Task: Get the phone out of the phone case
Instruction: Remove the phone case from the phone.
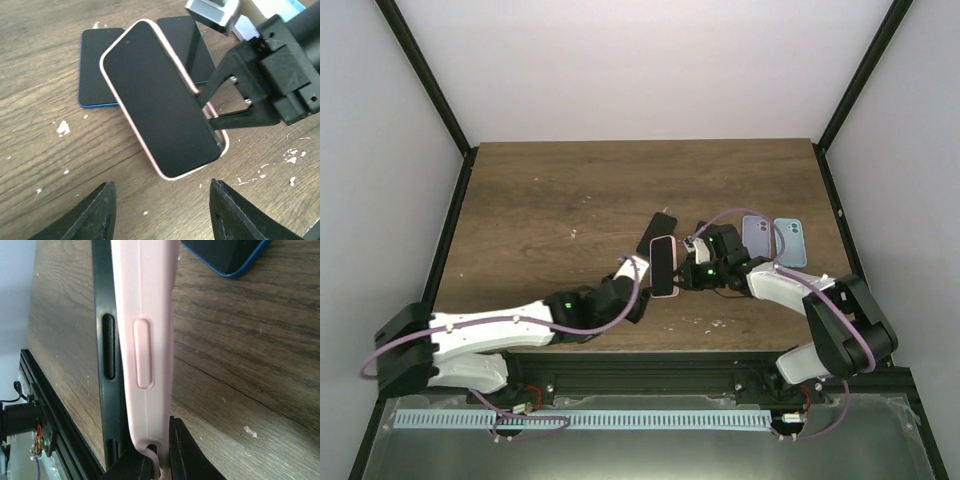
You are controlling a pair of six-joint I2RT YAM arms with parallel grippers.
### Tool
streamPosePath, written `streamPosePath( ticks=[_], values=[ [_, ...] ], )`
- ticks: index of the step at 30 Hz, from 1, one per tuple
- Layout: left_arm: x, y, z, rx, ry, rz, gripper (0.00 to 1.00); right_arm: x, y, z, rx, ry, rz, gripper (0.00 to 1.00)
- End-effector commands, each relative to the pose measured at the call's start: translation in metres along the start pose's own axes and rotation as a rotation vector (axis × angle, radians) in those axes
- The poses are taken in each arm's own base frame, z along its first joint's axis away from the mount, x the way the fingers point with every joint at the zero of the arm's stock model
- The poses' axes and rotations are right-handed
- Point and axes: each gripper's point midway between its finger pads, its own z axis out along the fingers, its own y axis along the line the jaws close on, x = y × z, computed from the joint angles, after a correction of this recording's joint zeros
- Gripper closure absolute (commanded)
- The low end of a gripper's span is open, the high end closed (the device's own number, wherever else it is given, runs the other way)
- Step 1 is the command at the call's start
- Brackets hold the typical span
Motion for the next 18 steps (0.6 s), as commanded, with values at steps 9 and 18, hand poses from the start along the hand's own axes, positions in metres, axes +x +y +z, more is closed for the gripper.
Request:
streamPosePath(
  ticks=[9, 18],
  values=[
    [-0.003, -0.037, 0.046, -0.15, 0.026, 0.181, 0.42, -0.027, 0.022, 0.002, -0.059, -0.021, 0.015, 0.99],
    [0.007, -0.038, 0.062, -0.198, 0.082, 0.272, 0.35, -0.021, 0.03, -0.001, -0.1, -0.003, 0.024, 0.99]
  ],
)
